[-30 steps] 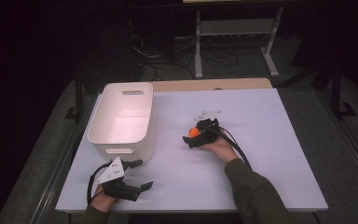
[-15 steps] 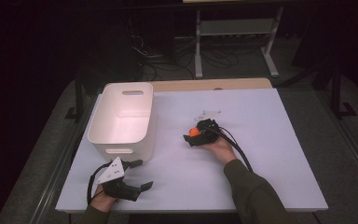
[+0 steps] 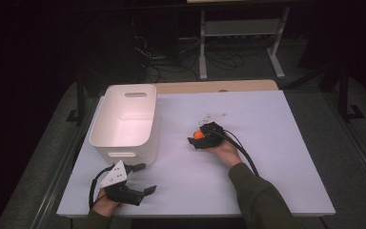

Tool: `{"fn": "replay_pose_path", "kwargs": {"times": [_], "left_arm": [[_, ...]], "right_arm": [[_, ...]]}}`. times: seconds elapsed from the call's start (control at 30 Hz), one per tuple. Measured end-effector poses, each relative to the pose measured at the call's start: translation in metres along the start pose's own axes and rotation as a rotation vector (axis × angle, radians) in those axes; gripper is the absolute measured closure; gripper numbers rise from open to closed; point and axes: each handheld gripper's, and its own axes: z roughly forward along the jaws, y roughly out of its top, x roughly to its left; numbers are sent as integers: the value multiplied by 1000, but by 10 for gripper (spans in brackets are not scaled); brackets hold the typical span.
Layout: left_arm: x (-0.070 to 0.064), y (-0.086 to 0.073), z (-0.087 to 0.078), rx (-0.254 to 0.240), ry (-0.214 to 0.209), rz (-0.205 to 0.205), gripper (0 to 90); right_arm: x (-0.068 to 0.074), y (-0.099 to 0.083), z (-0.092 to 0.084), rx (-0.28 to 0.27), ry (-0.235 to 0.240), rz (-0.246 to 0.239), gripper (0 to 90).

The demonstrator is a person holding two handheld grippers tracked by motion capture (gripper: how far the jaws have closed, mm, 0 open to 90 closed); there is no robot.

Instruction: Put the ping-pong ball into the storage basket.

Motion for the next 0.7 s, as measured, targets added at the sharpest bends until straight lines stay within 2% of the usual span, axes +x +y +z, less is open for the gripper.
{"fn": "replay_pose_path", "kwargs": {"times": [0.7], "left_arm": [[0, 0, 0, 0, 1, 2, 141]], "right_arm": [[-1, 0, 1, 13, 15, -3, 482]]}}
